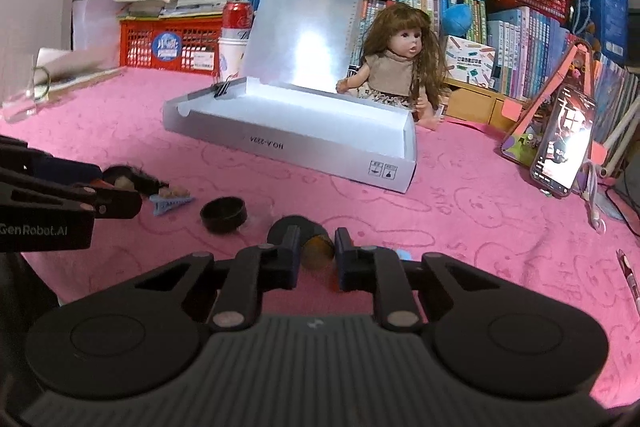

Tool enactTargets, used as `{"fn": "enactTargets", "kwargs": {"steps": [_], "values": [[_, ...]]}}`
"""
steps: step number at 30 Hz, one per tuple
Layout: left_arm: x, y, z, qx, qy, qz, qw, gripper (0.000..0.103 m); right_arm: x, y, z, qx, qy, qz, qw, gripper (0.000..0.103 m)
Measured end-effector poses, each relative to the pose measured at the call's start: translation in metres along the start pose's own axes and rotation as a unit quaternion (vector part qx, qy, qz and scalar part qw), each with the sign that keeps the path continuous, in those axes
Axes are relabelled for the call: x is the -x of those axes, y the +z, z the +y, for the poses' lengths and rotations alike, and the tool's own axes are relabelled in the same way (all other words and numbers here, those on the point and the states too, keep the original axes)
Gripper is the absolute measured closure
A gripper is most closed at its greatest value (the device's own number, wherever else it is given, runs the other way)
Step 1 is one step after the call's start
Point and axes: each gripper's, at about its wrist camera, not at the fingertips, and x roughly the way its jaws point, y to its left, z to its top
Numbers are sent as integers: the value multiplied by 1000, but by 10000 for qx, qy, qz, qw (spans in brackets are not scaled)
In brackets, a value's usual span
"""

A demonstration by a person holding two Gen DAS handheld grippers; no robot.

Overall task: Organize rigid objects
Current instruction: 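Grasp the orange crayon with the left tool while the right tool grasps the brown nut, then carry the crayon and nut in both tools over the white box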

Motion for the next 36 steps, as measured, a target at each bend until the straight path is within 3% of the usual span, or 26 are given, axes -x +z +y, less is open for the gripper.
{"fn": "enactTargets", "kwargs": {"steps": [19,36], "values": [[-32,70,10,-23,-388,51,9992,61,-29,50,-34,-923,161,115,9955,81],[-101,145,26,169,-517,287,9981,61,-90,107,-64,-1423,390,400,9882,81]]}}
